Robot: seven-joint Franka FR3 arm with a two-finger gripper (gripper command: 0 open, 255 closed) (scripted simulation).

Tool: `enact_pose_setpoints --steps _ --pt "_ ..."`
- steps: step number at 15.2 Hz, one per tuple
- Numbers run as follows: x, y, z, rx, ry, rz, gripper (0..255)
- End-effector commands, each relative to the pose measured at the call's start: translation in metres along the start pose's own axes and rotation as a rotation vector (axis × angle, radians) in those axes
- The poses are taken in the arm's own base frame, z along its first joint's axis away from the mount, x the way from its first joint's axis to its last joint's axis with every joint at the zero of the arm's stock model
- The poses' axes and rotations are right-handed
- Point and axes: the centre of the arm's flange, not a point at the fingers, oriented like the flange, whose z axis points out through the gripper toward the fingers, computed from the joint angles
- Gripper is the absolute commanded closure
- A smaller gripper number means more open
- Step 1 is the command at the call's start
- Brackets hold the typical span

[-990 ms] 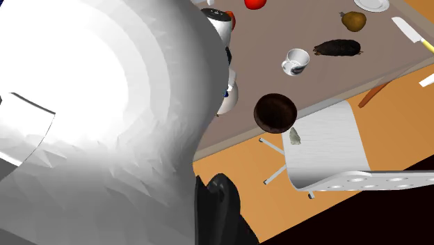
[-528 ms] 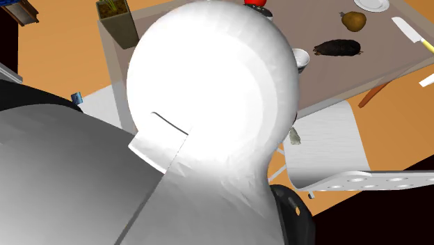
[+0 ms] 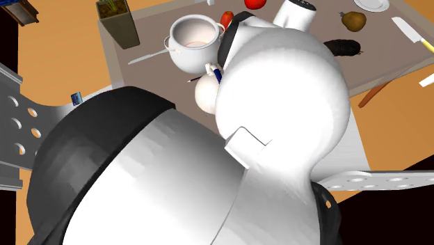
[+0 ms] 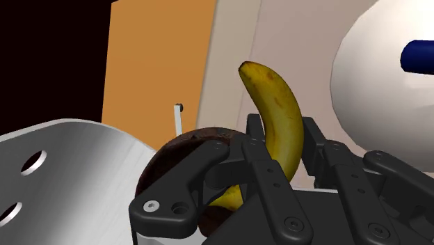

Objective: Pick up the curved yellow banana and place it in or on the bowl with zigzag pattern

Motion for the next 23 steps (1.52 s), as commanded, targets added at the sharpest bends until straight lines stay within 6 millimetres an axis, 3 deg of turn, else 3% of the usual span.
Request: enact_pose_setpoints --steps 1,7,20,23 --pt "0.027 0.010 -0.010 -0.001 0.000 0.000 255" --pt "0.097 0.034 -0.027 -0.001 0.000 0.000 255" --pt "0.114 0.030 0.039 -0.001 0.000 0.000 255" --pt "0.115 0.030 0.043 -0.001 0.000 0.000 255"
